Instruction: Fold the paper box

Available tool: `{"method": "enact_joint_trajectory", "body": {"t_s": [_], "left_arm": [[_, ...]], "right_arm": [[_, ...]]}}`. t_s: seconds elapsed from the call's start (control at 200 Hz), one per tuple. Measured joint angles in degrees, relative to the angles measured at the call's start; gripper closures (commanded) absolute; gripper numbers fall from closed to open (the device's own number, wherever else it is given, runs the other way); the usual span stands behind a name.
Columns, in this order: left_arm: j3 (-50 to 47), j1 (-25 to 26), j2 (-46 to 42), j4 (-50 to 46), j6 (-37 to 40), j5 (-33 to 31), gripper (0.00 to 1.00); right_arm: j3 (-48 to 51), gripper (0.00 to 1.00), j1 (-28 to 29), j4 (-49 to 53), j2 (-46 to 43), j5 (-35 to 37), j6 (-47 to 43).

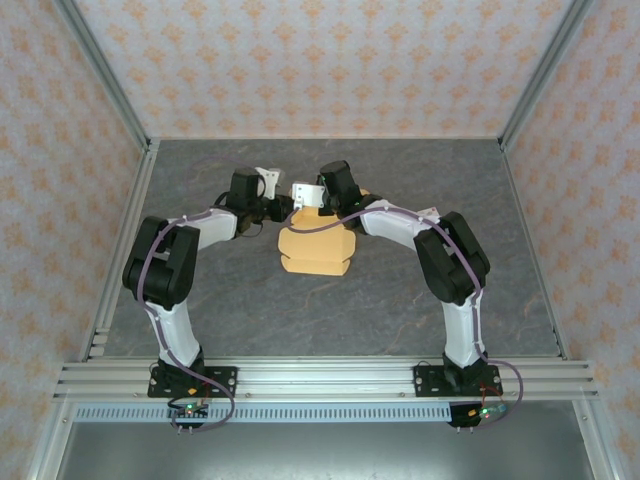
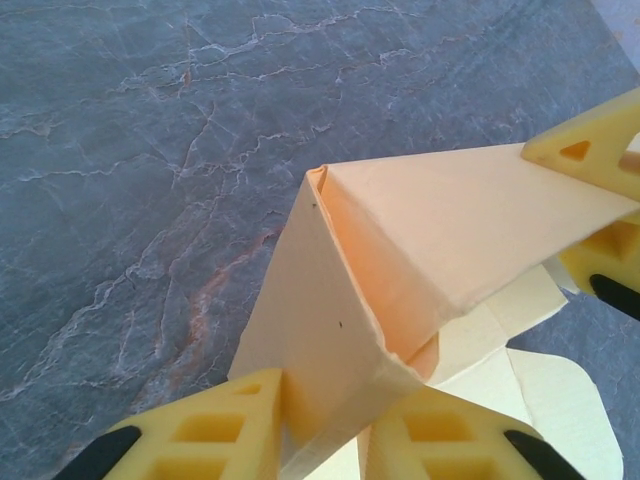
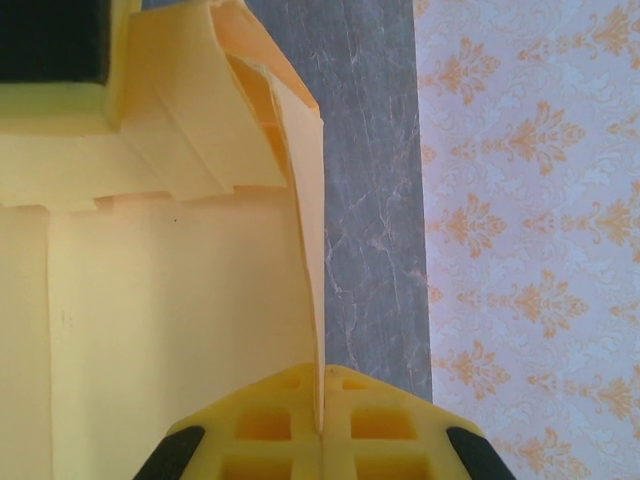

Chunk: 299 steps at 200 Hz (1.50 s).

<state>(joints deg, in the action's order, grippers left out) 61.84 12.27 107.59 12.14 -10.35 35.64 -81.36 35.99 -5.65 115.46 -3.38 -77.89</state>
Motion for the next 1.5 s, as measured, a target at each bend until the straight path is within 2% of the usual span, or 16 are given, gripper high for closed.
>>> {"method": "enact_joint_trajectory", "body": {"t_s": [0.52, 1.131, 1.496], "left_arm": [[2.3, 0.2, 2.4, -0.3, -0.3, -0.8, 0.80], [2.7, 3.6, 2.4, 0.2, -5.2, -11.6, 0.82], [3.3, 6.8, 2.5, 0.1, -8.7, -21.4, 0.87]], "right_arm": [[-1.1, 1.00, -0.1, 1.7, 0.5, 1.2, 0.3], [-1.9, 1.00, -0.1, 3.1, 0.5, 0.8, 3.4], [-1.9, 1.00, -0.1, 2.9, 0.5, 0.8, 4.6]]}}
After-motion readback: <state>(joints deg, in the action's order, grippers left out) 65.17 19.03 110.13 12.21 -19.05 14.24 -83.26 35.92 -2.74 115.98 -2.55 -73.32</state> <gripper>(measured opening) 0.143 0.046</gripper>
